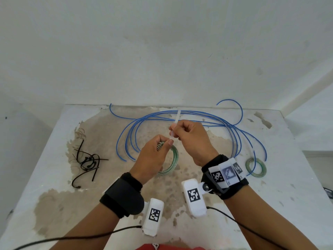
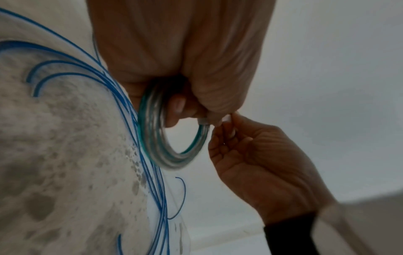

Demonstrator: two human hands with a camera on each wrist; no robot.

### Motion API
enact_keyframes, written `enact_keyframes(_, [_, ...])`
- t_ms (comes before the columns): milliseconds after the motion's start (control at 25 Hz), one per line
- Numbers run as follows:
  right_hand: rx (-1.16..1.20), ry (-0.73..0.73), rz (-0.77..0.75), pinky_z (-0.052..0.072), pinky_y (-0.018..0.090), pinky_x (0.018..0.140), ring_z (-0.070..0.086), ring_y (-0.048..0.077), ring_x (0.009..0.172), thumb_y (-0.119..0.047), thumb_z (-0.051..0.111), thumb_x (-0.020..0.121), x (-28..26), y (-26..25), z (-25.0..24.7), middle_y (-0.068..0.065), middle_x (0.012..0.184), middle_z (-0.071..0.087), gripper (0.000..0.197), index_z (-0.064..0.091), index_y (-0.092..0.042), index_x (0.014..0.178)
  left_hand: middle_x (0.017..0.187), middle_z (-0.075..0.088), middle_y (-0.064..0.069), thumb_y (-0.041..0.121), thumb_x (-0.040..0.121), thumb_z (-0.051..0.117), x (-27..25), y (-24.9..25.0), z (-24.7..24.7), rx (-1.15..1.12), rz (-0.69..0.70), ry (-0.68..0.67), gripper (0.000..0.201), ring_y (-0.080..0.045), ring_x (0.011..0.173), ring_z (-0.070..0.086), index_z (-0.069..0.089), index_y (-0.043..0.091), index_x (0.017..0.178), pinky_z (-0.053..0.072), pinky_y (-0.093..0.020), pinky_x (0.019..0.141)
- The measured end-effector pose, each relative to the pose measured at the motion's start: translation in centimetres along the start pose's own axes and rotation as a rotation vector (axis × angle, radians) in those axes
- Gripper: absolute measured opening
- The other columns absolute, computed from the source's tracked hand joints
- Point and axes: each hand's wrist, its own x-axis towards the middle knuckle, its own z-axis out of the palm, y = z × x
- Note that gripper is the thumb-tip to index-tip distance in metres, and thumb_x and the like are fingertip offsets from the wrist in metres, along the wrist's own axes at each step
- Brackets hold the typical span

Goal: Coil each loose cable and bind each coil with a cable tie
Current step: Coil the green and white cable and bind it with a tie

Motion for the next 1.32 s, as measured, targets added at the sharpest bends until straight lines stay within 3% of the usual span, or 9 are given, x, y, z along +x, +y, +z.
enact_keyframes(120, [0.058, -0.01, 0.022, 0.047, 0.02, 0.073, 0.066, -0.004, 0.069, -0.017, 0.063, 0.099, 1.1, -0.5, -0.2, -0.003, 0.084, 0.076, 0.028, 0.068, -0.005, 0.075, 0.052, 0.034, 0.012, 0.038, 0.101, 0.057, 0.3, 0.2, 0.0, -0.049, 0.007, 0.006, 0.022, -0.008, 0.046, 0.027, 0.062, 0.017, 0.097, 0.032, -0.025, 0.041])
enact_keyframes(280, [-0.074, 0.031, -0.062, 0.054, 0.024, 0.08, 0.071, -0.002, 0.084, -0.022, 0.065, 0.097, 0.9, -0.4, 0.3, -0.002, 0.08, 0.077, 0.031, 0.069, -0.007, 0.071, 0.052, 0.036, 0.012, 0.039, 0.101, 0.054, 1.6, -0.3, -0.2, -0.035, 0.016, 0.025, 0.024, -0.007, 0.045, 0.029, 0.063, 0.017, 0.099, 0.032, -0.026, 0.043])
enact_keyframes(400, [-0.08, 0.051, -0.086, 0.055, 0.027, 0.08, 0.07, 0.001, 0.082, -0.026, 0.065, 0.097, 0.4, -0.1, 0.2, -0.001, 0.081, 0.077, 0.026, 0.074, -0.01, 0.079, 0.055, 0.035, 0.012, 0.039, 0.101, 0.055, 1.6, -0.7, -0.1, -0.099, -0.005, -0.015, 0.021, -0.009, 0.046, 0.027, 0.064, 0.02, 0.098, 0.03, -0.025, 0.043])
enact_keyframes(560, [0.088, -0.098, 0.147, 0.057, 0.034, 0.084, 0.07, 0.017, 0.087, -0.035, 0.062, 0.1, 1.0, 0.7, -2.0, 0.002, 0.099, 0.078, 0.027, 0.075, -0.013, 0.106, 0.063, 0.023, 0.006, 0.034, 0.103, 0.053, 1.8, 0.4, -0.1, -0.315, -0.113, -0.082, 0.021, -0.008, 0.049, 0.019, 0.064, 0.017, 0.099, 0.022, -0.021, 0.04])
enact_keyframes(640, [0.035, -0.234, 0.262, 0.059, 0.037, 0.088, 0.072, 0.018, 0.09, -0.045, 0.061, 0.098, 0.3, 1.3, -2.7, 0.004, 0.103, 0.078, 0.036, 0.074, -0.012, 0.108, 0.061, 0.024, 0.007, 0.032, 0.104, 0.052, 2.1, 0.9, -0.1, -0.358, -0.092, -0.058, 0.021, -0.007, 0.048, 0.02, 0.064, 0.015, 0.102, 0.026, -0.021, 0.041])
enact_keyframes(800, [0.101, -0.287, 0.292, 0.06, 0.028, 0.079, 0.073, 0.015, 0.084, -0.031, 0.063, 0.099, -1.3, 2.3, -2.7, 0.006, 0.098, 0.079, 0.024, 0.075, -0.01, 0.103, 0.063, 0.044, 0.009, 0.032, 0.104, 0.05, 2.8, 0.6, -0.3, -0.327, -0.14, -0.05, 0.022, -0.006, 0.052, 0.04, 0.064, 0.016, 0.111, 0.047, -0.026, 0.056])
enact_keyframes(960, [0.183, -0.254, 0.321, 0.06, 0.026, 0.072, 0.073, 0.014, 0.079, -0.026, 0.064, 0.099, -1.3, 2.7, -3.3, 0.008, 0.096, 0.078, 0.024, 0.074, -0.005, 0.107, 0.093, 0.074, -0.004, 0.036, 0.099, 0.057, 2.7, 0.3, -2.4, -0.35, -0.313, -0.174, 0.033, -0.016, 0.08, 0.069, 0.066, 0.009, 0.115, 0.056, -0.032, 0.079])
enact_keyframes(1080, [0.243, -0.258, 0.349, 0.059, 0.025, 0.069, 0.073, 0.014, 0.078, -0.025, 0.061, 0.1, -1.4, 2.9, -3.3, 0.008, 0.096, 0.077, 0.026, 0.072, -0.004, 0.111, 0.106, 0.077, -0.008, 0.024, 0.098, 0.061, 2.0, 0.3, -3.5, -0.334, -0.298, -0.223, 0.026, -0.017, 0.093, 0.074, 0.067, 0.009, 0.119, 0.059, -0.026, 0.077])
enact_keyframes(1320, [0.642, -0.292, 0.53, 0.061, 0.034, 0.081, 0.074, 0.022, 0.096, -0.029, 0.056, 0.098, -3.1, 4.5, -3.4, 0.012, 0.117, 0.074, 0.035, 0.068, -0.007, 0.123, 0.099, 0.076, -0.003, 0.022, 0.096, 0.063, 2.3, 0.4, -3.1, -0.422, -0.253, -0.098, 0.024, -0.012, 0.087, 0.074, 0.069, 0.009, 0.116, 0.058, -0.022, 0.07])
